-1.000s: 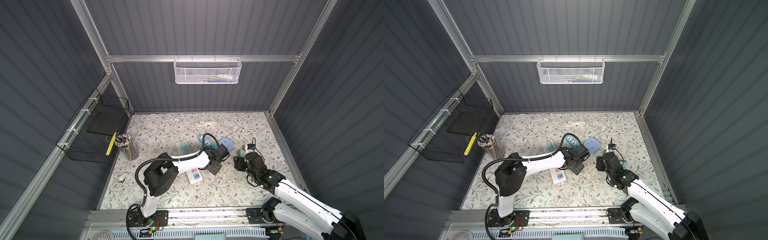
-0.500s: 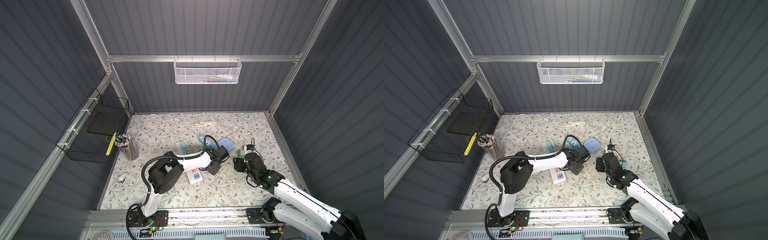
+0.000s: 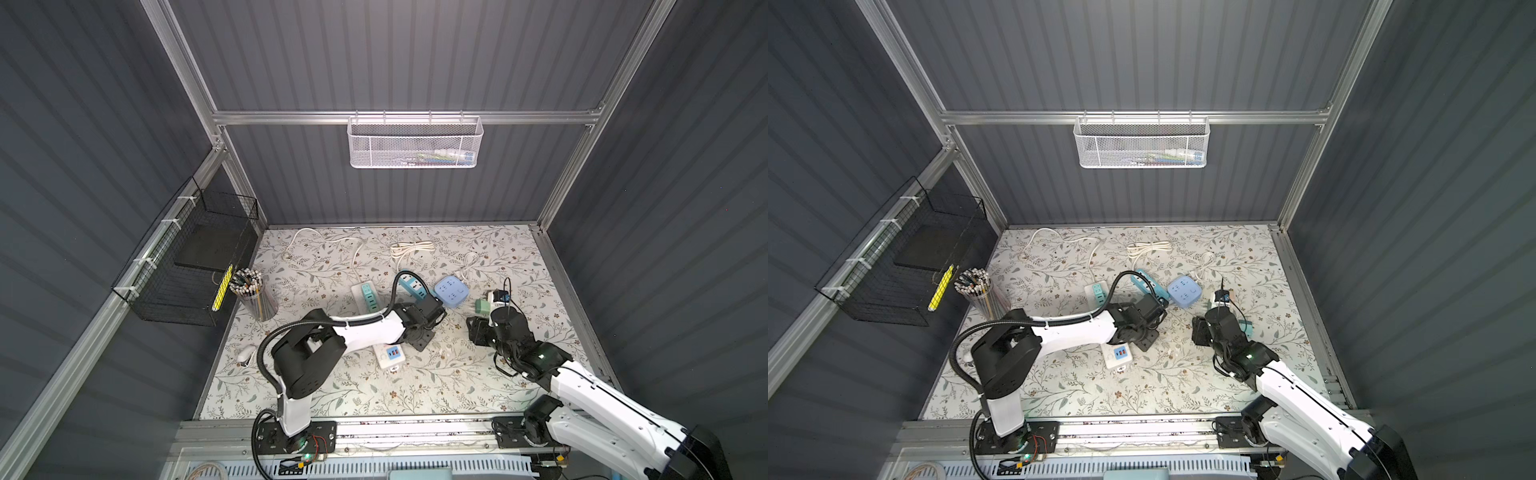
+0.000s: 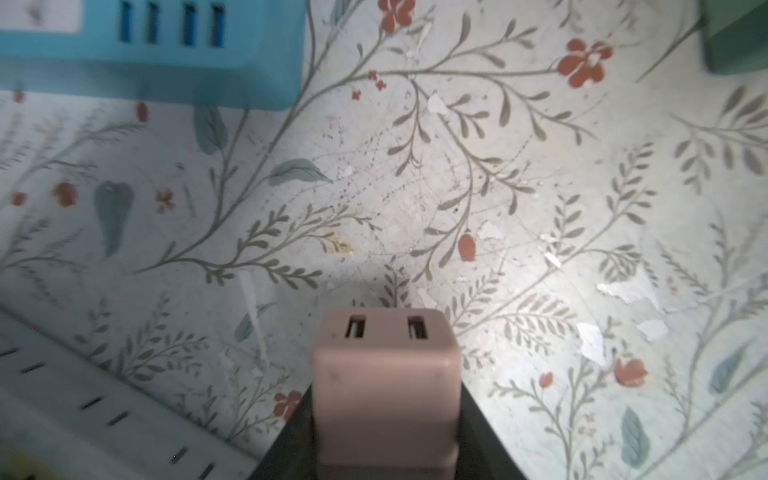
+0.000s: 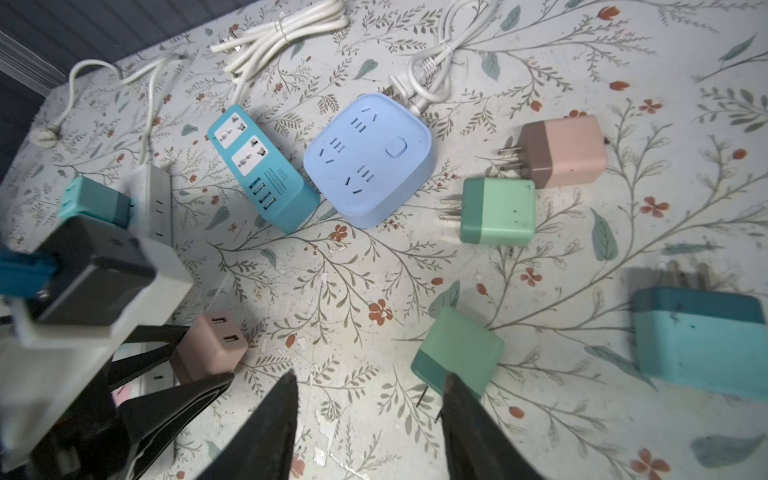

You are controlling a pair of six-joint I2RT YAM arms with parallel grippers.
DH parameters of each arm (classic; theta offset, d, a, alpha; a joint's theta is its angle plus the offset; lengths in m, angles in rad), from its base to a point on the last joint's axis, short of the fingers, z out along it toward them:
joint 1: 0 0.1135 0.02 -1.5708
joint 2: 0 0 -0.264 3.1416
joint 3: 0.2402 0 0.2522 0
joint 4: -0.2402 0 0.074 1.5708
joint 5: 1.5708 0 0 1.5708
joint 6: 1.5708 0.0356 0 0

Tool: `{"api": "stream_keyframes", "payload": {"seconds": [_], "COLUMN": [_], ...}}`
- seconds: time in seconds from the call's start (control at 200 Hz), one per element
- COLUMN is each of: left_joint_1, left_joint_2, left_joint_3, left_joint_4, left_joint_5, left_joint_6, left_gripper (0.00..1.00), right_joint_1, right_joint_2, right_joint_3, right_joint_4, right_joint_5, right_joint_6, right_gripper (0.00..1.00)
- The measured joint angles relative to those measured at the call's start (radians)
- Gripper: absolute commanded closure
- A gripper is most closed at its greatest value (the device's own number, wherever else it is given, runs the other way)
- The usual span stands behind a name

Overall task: Insert the plug
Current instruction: 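Grasp the pink charger with the right gripper while the left releases it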

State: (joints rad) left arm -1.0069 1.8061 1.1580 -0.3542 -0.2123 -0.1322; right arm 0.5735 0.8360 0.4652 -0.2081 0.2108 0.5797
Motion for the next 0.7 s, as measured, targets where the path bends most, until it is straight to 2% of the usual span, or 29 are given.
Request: {"api": "stream_keyframes", "payload": {"seconds": [0.2,0.385,0.7], "left_joint_1": [-0.002,-0.009,-0.013], "left_joint_2": [-0.221,-0.316,-0.371], "left_joint_3": [-0.262,-0.416,-0.467], "left_joint_4": [0.381,0.636,0.806], "left_joint_5": [-0.005,0.042,0.083], "left_joint_6": [0.094,0.187,0.257], "left_gripper": [0.83,0.81,0.83], "right_joint_1": [-0.002,-0.003,-0.003], "right_joint_2": [-0.032,-0.017,0.140], "right_joint_3": [0.031,0.074,0.198], "right_joint_4": [-0.003,0.047,0.106], "right_joint_5": [-0.097,-0.260,-0.486], "right_joint_6": [0.008,0.009,-0.010], "right_gripper": [0.46,0.42,0.37]}}
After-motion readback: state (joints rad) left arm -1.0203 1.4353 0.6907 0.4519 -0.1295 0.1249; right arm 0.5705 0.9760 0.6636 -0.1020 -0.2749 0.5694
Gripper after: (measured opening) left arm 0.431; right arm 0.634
